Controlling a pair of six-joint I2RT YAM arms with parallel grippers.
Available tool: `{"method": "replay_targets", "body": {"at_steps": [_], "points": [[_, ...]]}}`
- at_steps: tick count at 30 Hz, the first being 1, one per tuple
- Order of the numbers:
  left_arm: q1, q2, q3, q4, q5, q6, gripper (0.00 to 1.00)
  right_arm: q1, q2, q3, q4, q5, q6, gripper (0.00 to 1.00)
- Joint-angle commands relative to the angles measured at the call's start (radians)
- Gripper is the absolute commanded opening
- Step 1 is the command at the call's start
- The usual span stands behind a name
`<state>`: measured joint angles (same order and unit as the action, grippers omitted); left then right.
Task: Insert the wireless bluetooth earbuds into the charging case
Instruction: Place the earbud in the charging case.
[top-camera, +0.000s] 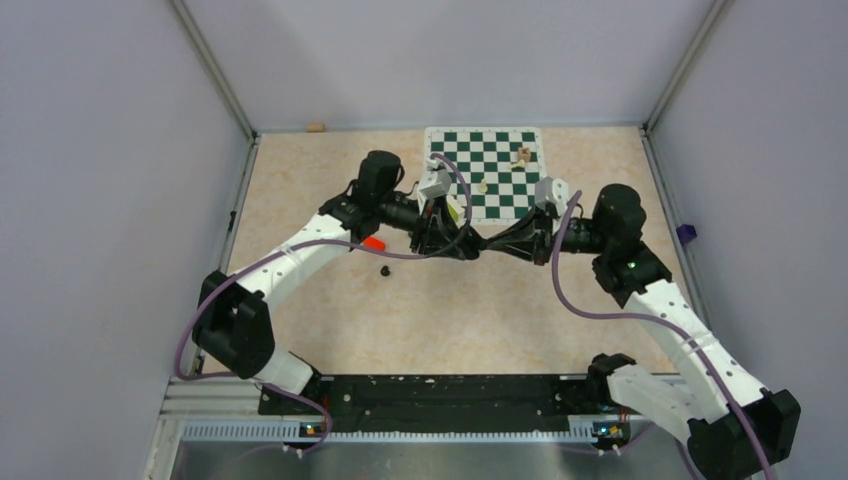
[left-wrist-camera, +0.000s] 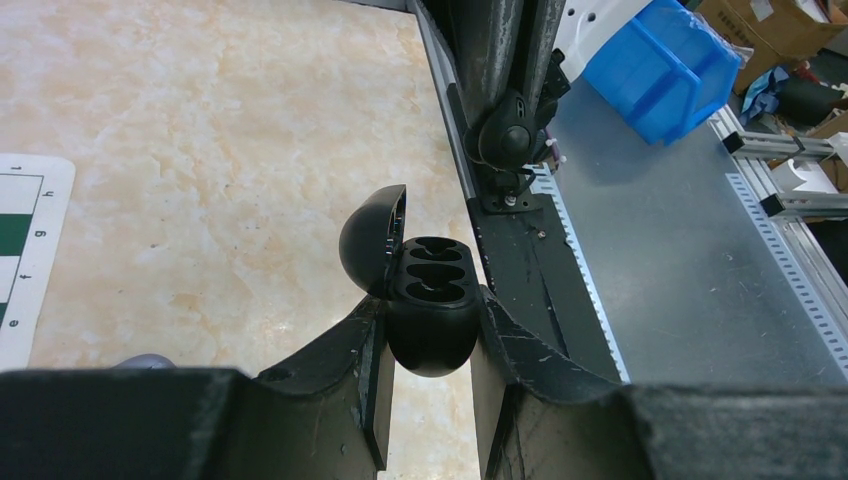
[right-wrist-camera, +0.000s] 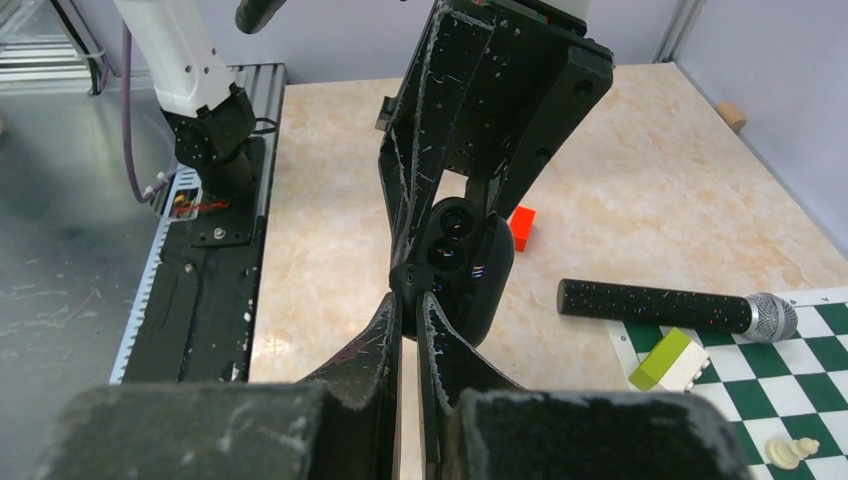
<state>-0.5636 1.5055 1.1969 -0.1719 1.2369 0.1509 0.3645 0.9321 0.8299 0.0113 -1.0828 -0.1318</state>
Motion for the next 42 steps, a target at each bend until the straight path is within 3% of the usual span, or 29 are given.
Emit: {"method": "replay_targets", "body": {"at_steps": [1, 27, 42], "points": [[0.000, -0.034, -0.005, 0.060, 0.003, -0.012, 0.00, 0.019, 0.001, 0.002, 0.036, 0.017, -0.030, 0.00], [0.003, -0.023, -0.007, 0.130, 0.005, -0.101, 0.00, 0.068, 0.040, -0.035, 0.060, 0.098, -0.072, 0.00], [0.010, -0.032, -0.035, 0.239, -0.001, -0.200, 0.00, 0.078, 0.052, -0.061, 0.141, 0.129, -0.005, 0.00]]}}
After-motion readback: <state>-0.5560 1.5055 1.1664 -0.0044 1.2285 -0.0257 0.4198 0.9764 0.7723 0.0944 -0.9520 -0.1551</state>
